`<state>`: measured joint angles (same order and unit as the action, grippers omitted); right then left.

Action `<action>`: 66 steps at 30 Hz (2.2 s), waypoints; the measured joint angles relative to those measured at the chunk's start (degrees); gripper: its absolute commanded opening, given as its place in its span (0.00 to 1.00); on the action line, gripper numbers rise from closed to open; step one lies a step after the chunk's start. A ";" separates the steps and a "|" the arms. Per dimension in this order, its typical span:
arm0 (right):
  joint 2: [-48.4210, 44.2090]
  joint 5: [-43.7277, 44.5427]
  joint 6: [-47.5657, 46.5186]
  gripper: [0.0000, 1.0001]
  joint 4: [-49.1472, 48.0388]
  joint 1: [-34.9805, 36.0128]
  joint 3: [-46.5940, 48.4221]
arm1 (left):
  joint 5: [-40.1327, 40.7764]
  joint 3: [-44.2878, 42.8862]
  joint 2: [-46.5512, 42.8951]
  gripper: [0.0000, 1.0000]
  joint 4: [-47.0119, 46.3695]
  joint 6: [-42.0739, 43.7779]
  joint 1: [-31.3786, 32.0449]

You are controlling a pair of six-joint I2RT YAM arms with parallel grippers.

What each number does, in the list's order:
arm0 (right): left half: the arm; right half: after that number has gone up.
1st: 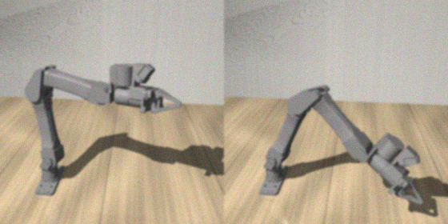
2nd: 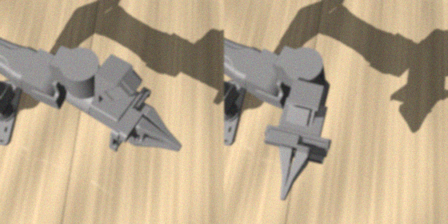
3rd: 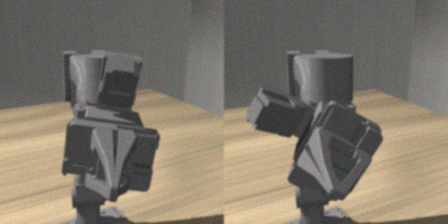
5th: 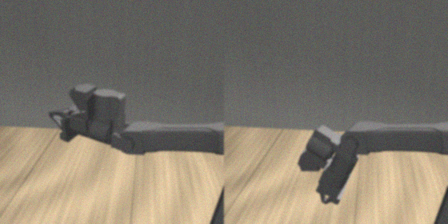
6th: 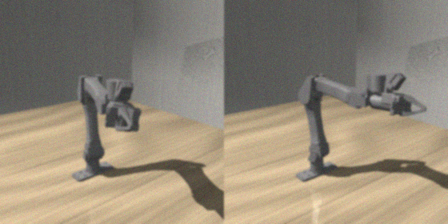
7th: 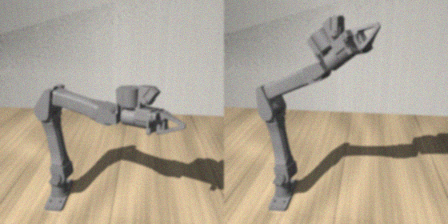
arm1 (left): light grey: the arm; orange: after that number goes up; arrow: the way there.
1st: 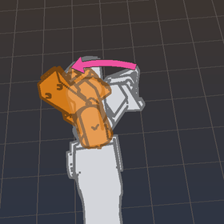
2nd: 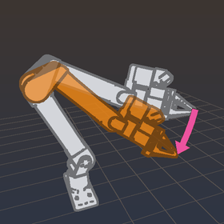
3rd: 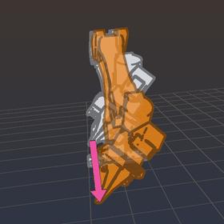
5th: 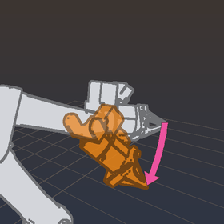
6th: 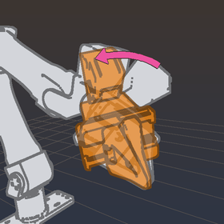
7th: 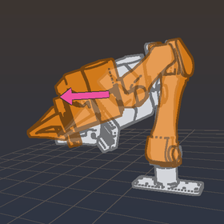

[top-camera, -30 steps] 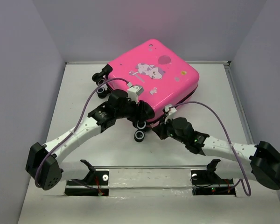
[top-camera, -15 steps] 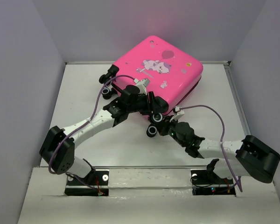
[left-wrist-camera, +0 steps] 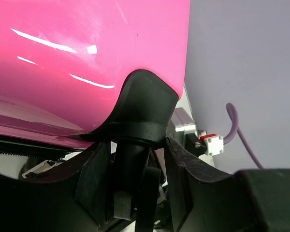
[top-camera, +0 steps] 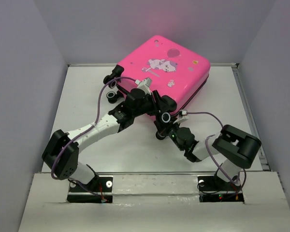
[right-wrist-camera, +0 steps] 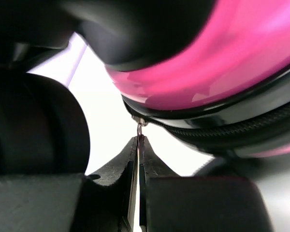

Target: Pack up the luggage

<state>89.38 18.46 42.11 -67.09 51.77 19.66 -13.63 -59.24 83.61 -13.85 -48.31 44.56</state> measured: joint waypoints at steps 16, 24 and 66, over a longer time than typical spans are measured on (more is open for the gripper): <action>-8.72 -3.15 7.19 0.93 -4.63 3.78 -10.45 | 7.23 1.57 3.82 0.63 -12.26 -2.10 6.23; -48.54 -1.18 3.93 1.00 45.24 4.57 -3.76 | 1.27 -0.15 -0.17 0.92 -24.41 -1.95 5.79; -52.52 5.51 0.50 1.00 87.21 4.57 5.62 | 11.63 -11.52 7.34 0.39 25.66 43.39 -26.32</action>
<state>36.86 23.97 42.61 20.12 56.34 25.28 -2.00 -70.76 90.96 11.81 -4.93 18.24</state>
